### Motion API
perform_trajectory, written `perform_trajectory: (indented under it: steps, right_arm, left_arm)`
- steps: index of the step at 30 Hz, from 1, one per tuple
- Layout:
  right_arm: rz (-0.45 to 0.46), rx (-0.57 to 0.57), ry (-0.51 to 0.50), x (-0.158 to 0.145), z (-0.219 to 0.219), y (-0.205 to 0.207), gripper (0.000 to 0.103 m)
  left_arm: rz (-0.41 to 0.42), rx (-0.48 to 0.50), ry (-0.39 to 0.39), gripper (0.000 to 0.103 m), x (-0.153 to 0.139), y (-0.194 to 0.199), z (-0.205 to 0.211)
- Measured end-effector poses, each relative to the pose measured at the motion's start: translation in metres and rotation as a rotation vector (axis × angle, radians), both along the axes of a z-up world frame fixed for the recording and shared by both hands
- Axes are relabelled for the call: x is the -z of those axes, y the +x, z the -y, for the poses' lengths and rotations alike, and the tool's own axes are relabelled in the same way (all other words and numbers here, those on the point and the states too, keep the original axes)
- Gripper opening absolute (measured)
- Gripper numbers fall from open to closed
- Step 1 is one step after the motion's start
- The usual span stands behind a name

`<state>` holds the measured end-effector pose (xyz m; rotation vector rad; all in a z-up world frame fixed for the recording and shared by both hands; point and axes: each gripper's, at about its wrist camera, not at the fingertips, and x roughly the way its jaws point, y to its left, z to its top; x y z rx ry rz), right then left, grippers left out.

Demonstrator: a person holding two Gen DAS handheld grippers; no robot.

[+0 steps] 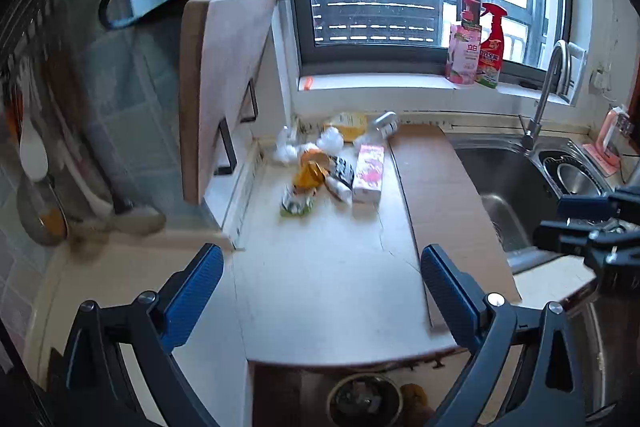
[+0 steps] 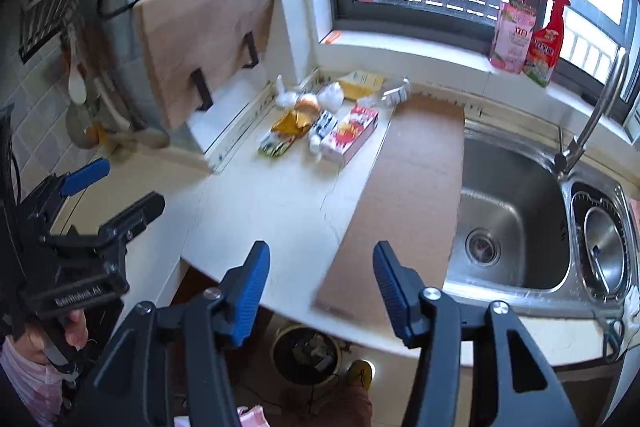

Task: Collect trash
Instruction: 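Raise both tools back toward the remaining trash on the counter, then reach the right tool to the strawberry juice box while the left tool reaches the cracker wrapper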

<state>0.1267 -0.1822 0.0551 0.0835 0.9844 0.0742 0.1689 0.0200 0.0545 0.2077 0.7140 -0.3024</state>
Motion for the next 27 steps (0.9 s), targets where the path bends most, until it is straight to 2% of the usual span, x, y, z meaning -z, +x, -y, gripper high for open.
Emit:
perform_trajectory:
  steps: [5,13,20,22,27]
  right_arm:
    - [-0.026,0.013,0.051,-0.002,0.022,0.059,0.056]
    - [-0.12,-0.006,0.147,0.038,0.057,0.179,0.056]
    - [-0.227,-0.007,0.207,0.111,0.072,0.274,0.056]
    - [-0.26,0.006,0.237,0.131,0.075,0.292,0.056]
    - [-0.363,0.072,0.299,0.183,0.074,0.326,0.056]
  left_arm:
    - [-0.005,-0.035,0.045,0.098,0.01,0.054,0.023]
    - [-0.145,-0.135,0.077,0.098,0.065,0.169,0.056]
    - [-0.227,-0.17,0.098,0.098,0.114,0.249,0.08]
    - [-0.265,-0.194,0.117,0.098,0.134,0.273,0.082]
    - [-0.341,-0.238,0.102,0.098,0.17,0.307,0.079]
